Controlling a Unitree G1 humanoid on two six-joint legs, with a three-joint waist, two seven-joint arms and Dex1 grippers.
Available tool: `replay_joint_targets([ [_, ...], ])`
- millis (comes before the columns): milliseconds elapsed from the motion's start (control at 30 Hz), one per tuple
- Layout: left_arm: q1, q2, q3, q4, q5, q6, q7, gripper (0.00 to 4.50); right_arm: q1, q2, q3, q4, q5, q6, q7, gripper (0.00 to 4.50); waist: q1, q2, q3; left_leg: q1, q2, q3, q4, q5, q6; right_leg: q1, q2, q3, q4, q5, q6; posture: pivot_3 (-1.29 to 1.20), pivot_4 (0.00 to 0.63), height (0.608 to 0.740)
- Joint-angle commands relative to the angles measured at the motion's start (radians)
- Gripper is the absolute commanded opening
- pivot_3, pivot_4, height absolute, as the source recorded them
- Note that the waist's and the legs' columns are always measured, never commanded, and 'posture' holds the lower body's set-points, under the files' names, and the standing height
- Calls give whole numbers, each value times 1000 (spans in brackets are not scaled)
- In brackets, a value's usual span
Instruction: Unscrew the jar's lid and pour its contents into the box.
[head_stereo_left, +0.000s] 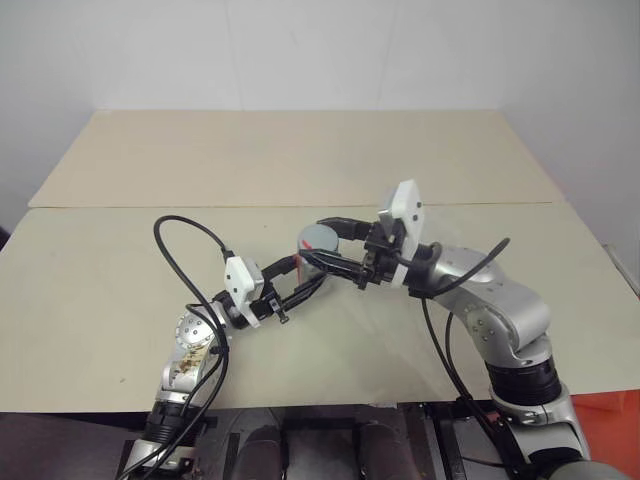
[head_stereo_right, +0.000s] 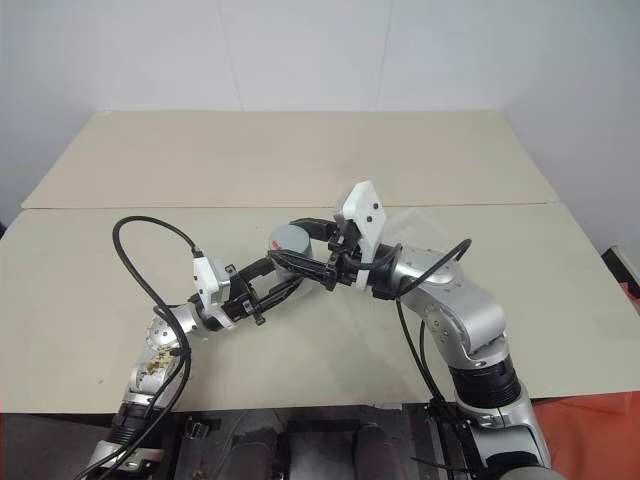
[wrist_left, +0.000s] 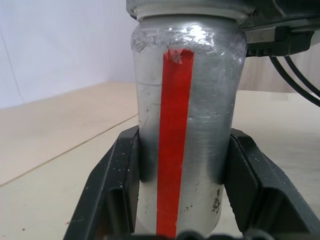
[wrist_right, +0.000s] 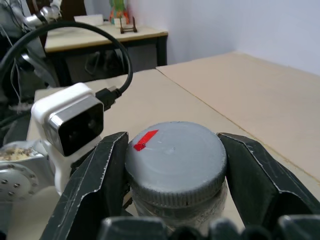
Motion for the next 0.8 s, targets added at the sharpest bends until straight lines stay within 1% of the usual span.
replay_joint_targets([
  [33, 0, 14, -15, 6, 17, -10, -9, 2017, -24, 15, -75, -54, 87, 1, 1, 2763, 0, 0, 0, 0, 0, 0, 0, 0, 0, 0, 0, 0, 0, 0, 0, 0, 150, 740],
  [200, -3, 21, -13, 10, 12, -13, -11, 2017, -33, 43, -156, -53, 187, 48, -57, 2763, -1, 0, 0, 0, 0, 0, 0, 0, 0, 0, 0, 0, 0, 0, 0, 0, 150, 740],
  [300, -7, 26, -19, 10, 11, -12, -14, 2017, -22, 31, -200, -56, 228, 62, -82, 2763, 0, 0, 0, 0, 0, -1, 0, 0, 0, 0, 0, 0, 0, 0, 0, 0, 150, 740],
  [433, -14, 25, -21, 8, 3, -6, -15, 2017, 2, 2, -225, -72, 244, 67, -108, 2763, 0, 0, 0, 0, 0, 0, 0, 0, 0, 0, 0, 0, 0, 0, 0, 0, 150, 740],
  [567, -31, 14, -9, -1, -24, 16, -5, 2017, 93, -111, -263, -112, 177, 59, -123, 2763, 5, 0, 0, -1, 0, 0, 0, 0, 0, 0, 0, -1, -1, 0, 0, 0, 150, 740],
  [633, -40, 17, -11, -3, -17, 24, -2, 2017, 204, -234, -283, -149, 123, 72, -97, 2763, 13, 0, 0, -2, -1, 0, 0, 0, 0, 0, -1, -1, -1, 0, 0, 0, 150, 740],
  [700, -52, 17, -13, 2, -11, 31, 0, 2017, 351, -362, -313, -180, 78, 70, -40, 2763, 17, 0, 0, -2, 0, 1, 0, 0, 0, 1, 0, -1, -3, 0, 0, 0, 150, 740],
  [800, -63, 19, -18, 11, -5, 43, 0, 2017, 478, -451, -316, -191, 36, 55, -13, 2763, 10, 0, 0, -2, -1, 1, -1, -1, 1, 0, 0, -1, -3, 0, 1, 0, 150, 740],
])
